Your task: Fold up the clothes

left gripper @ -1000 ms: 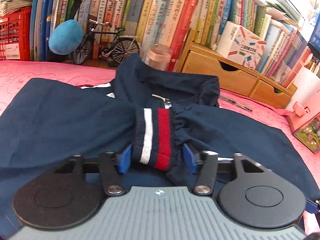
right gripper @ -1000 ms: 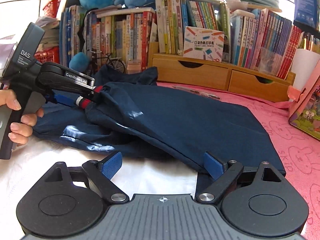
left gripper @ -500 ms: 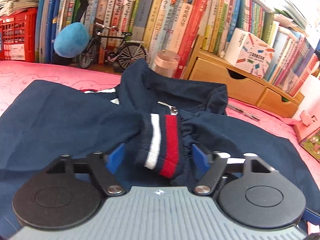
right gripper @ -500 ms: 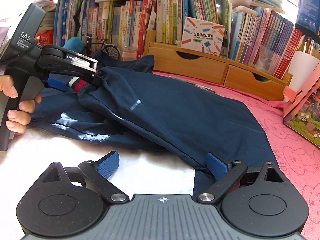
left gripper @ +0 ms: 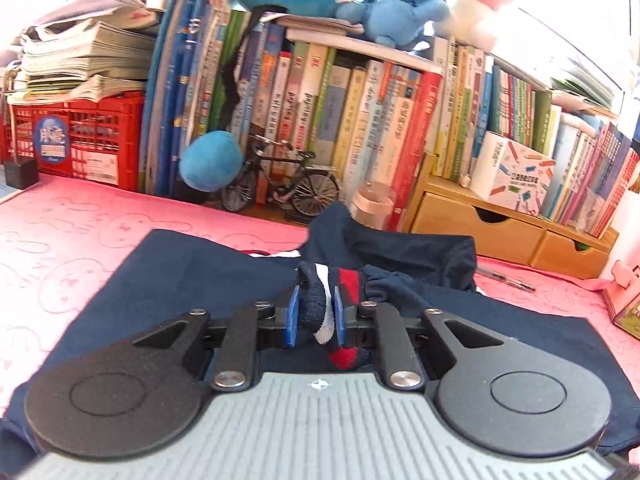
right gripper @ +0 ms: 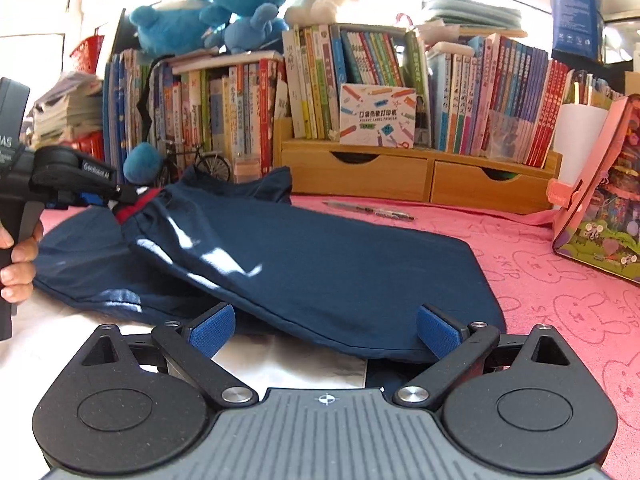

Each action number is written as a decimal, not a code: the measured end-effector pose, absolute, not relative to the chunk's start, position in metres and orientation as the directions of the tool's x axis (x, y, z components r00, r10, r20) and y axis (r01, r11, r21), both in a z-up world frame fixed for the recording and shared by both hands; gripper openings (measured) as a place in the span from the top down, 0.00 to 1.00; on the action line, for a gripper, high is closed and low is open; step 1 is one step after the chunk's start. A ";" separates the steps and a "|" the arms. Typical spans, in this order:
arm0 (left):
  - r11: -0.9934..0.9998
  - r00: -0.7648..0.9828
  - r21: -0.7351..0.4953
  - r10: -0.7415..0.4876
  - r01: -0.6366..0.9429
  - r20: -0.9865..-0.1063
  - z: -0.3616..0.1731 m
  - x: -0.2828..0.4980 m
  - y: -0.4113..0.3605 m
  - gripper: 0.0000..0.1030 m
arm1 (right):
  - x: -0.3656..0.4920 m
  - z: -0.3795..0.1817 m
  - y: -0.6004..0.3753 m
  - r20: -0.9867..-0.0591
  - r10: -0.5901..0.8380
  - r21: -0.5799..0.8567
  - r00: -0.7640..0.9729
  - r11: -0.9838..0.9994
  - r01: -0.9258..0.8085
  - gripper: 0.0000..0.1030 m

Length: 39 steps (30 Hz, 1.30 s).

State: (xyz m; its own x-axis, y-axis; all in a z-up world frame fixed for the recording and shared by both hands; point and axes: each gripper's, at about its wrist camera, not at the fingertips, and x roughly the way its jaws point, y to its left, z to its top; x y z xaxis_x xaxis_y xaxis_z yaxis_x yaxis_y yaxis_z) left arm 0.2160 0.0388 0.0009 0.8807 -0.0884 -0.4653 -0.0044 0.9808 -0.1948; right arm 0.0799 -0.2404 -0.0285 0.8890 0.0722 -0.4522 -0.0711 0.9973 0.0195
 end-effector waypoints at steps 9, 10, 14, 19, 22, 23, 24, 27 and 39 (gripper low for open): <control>0.957 0.883 -0.208 0.088 -0.204 -0.461 0.009 0.200 0.136 0.94 | 0.076 -0.031 -0.244 -0.481 -0.022 -0.138 0.877 0.989 -0.051 0.02; 0.949 0.875 -0.232 0.079 -0.213 -0.477 0.006 0.199 0.146 0.95 | 0.076 -0.032 -0.243 -0.486 -0.030 -0.153 0.874 0.987 -0.052 0.02; 0.931 0.849 -0.344 -0.082 -0.121 -0.522 -0.011 0.199 0.147 0.81 | 0.084 -0.039 -0.229 -0.534 -0.056 -0.205 0.844 0.977 -0.065 0.02; 0.930 0.803 -0.352 -0.129 -0.105 -0.582 -0.027 0.216 0.111 0.00 | 0.088 -0.045 -0.212 -0.539 -0.111 -0.304 0.835 0.950 -0.070 0.01; 0.946 0.790 -0.306 -0.105 -0.108 -0.604 -0.034 0.225 0.087 0.00 | 0.089 -0.046 -0.209 -0.538 -0.125 -0.319 0.834 0.946 -0.064 0.00; 0.954 0.782 -0.278 -0.088 -0.112 -0.617 -0.034 0.228 0.080 0.01 | 0.090 -0.046 -0.209 -0.539 -0.128 -0.318 0.833 0.946 -0.060 0.00; 0.957 0.785 -0.271 -0.087 -0.106 -0.613 -0.034 0.226 0.075 0.09 | 0.090 -0.046 -0.208 -0.540 -0.130 -0.317 0.832 0.947 -0.057 0.00; 0.955 0.802 -0.276 -0.080 -0.107 -0.591 -0.033 0.219 0.071 0.48 | 0.090 -0.045 -0.207 -0.537 -0.139 -0.325 0.832 0.944 -0.052 0.00; 0.973 0.859 -0.134 0.096 -0.187 -0.503 -0.003 0.199 0.126 0.58 | 0.074 -0.023 -0.218 -0.463 -0.069 -0.237 0.884 0.970 -0.049 0.00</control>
State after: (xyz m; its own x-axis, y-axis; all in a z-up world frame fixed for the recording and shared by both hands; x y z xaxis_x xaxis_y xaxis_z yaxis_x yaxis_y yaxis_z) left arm 0.1987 0.1265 -0.0034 0.8592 0.0955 -0.5026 -0.1867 0.9732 -0.1342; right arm 0.0735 -0.2179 -0.0233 0.8837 -0.0687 -0.4630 -0.0486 0.9703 -0.2368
